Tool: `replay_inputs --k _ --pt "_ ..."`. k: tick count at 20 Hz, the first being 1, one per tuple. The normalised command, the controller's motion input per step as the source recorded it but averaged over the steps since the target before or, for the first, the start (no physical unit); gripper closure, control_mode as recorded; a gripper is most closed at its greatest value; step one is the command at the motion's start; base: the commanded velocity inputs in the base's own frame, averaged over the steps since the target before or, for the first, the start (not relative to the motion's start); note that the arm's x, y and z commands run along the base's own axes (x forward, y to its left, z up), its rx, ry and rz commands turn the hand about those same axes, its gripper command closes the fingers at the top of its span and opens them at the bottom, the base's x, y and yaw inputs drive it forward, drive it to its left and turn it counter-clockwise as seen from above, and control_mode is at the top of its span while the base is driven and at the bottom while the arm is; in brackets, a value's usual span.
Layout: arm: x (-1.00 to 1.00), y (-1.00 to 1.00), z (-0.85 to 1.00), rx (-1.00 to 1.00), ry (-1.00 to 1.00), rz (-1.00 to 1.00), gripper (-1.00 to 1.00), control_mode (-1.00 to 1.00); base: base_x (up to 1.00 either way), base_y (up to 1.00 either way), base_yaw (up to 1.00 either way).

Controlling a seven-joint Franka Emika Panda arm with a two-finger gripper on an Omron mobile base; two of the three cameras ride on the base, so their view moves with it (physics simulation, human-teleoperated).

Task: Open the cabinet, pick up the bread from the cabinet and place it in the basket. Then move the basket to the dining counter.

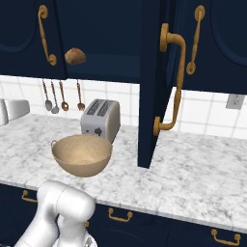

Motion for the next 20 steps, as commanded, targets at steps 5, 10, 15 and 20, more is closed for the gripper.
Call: replay_inputs --k 5,10,15,20 --pt "-0.03 0.09 0.28 0.32 -0.2 -0.01 -1.0 -1.0 0.0 0.0 0.0" --pt "0.01 0.08 0.64 0.05 -0.22 0.01 -1.0 -1.0 0.0 0.0 0.0" --pt "0.0 0.0 0.67 0.0 -0.06 -0.01 -1.0 -1.0 0.0 0.0 0.0" --pt "0.05 0.0 0.37 -0.05 0.0 -0.04 -1.0 -1.0 0.0 0.0 0.0"
